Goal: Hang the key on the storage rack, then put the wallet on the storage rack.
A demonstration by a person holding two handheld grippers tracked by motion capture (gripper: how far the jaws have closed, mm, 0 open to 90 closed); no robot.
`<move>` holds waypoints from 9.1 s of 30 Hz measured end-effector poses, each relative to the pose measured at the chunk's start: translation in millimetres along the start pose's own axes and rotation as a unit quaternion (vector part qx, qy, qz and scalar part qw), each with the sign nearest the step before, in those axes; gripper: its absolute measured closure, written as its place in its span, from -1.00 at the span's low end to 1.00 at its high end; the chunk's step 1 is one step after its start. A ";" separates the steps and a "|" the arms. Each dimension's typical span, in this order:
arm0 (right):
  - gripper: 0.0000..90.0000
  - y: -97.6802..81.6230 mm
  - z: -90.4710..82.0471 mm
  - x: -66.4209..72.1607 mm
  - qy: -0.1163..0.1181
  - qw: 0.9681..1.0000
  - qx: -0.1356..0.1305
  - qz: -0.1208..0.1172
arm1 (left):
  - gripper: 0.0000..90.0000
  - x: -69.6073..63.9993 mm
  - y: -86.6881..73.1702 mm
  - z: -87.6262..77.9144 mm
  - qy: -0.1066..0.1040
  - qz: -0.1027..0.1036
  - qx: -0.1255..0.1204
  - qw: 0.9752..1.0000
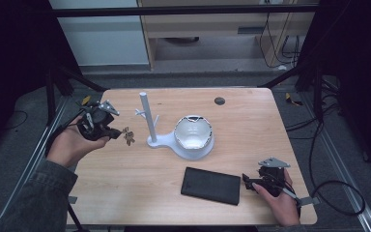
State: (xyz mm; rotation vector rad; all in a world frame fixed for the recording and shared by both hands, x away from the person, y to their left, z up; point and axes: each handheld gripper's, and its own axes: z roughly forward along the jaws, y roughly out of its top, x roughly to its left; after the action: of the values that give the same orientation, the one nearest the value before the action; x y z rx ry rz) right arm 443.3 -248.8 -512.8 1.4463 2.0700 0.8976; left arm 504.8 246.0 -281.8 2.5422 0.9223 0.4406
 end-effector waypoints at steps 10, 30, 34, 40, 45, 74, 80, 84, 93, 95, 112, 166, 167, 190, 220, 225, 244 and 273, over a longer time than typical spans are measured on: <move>-0.92 0.2 0.4 0.2 0.000 1.000 0.000 0.000 | 1.00 3.2 15.2 -8.5 0.007 0.005 0.002 1.000; -0.92 0.2 0.5 0.2 0.000 1.000 0.000 0.000 | 1.00 4.1 38.4 -13.1 0.020 0.006 0.007 1.000; -0.92 0.2 0.4 0.2 0.000 1.000 0.000 0.000 | 1.00 2.5 45.8 -14.6 0.023 0.008 0.006 1.000; -0.92 0.2 0.4 0.3 0.001 1.000 0.000 0.000 | 1.00 -0.5 55.7 -12.2 0.030 0.018 0.016 0.999; -0.92 0.2 0.4 0.3 0.001 1.000 0.001 -0.001 | 1.00 2.0 56.9 -9.3 0.030 0.013 0.018 0.999; -0.92 -0.1 0.2 1.0 0.003 1.000 0.002 -0.006 | 0.42 -0.4 56.2 0.1 0.050 -0.002 -0.044 0.998; -0.92 -0.1 0.2 1.0 0.003 1.000 0.002 -0.006 | 0.20 -4.0 47.8 0.6 0.057 -0.002 -0.063 0.996; -0.92 -0.1 0.2 1.0 0.003 1.000 0.002 -0.006 | 0.09 -6.2 45.0 1.2 0.060 -0.001 -0.070 0.996; -0.92 -0.1 0.0 1.2 0.004 1.000 0.002 -0.004 | -0.35 -12.1 36.8 2.5 0.069 -0.003 -0.087 0.994; -0.92 -0.1 0.1 1.0 0.004 1.000 0.002 -0.005 | -0.51 -15.2 32.6 3.2 0.069 -0.002 -0.089 0.994; -0.92 0.0 0.1 1.1 0.004 1.000 0.001 -0.005 | -0.84 -53.7 -10.3 21.7 0.020 0.015 -0.140 0.990; -0.65 -5.3 -32.0 8.3 0.035 0.998 -0.029 -0.036 | 0.02 -170.6 -39.8 152.6 -0.142 0.098 -0.084 0.981; -0.65 -5.3 -31.9 8.6 0.035 0.998 -0.029 -0.037 | 0.05 -171.6 -40.6 154.2 -0.146 0.098 -0.082 0.981; -0.63 -5.5 -31.5 7.7 0.034 0.998 -0.030 -0.036 | 0.98 -170.2 -37.0 171.1 -0.153 0.109 -0.029 0.982; -0.67 6.0 -35.4 47.4 0.096 0.990 -0.062 -0.082 | 0.93 -163.5 -43.1 169.9 -0.165 0.093 -0.089 0.978; -0.76 12.2 -36.4 69.4 0.124 0.985 -0.065 -0.105 | 0.93 -161.5 -41.9 169.9 -0.163 0.076 -0.106 0.978; -0.79 38.1 -26.1 118.0 0.141 0.970 -0.011 -0.195 | 0.90 -156.0 -21.0 163.1 -0.159 0.068 -0.133 0.976; -0.63 55.2 -15.0 122.6 0.124 0.963 0.034 -0.237 | 0.91 -153.7 0.8 172.4 -0.157 0.059 -0.121 0.978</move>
State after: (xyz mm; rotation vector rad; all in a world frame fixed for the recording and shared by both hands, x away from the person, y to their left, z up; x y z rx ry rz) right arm 426.3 -124.4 -462.4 0.8306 2.5004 0.8437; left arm 464.6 99.0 -455.4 2.3589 0.5661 0.1634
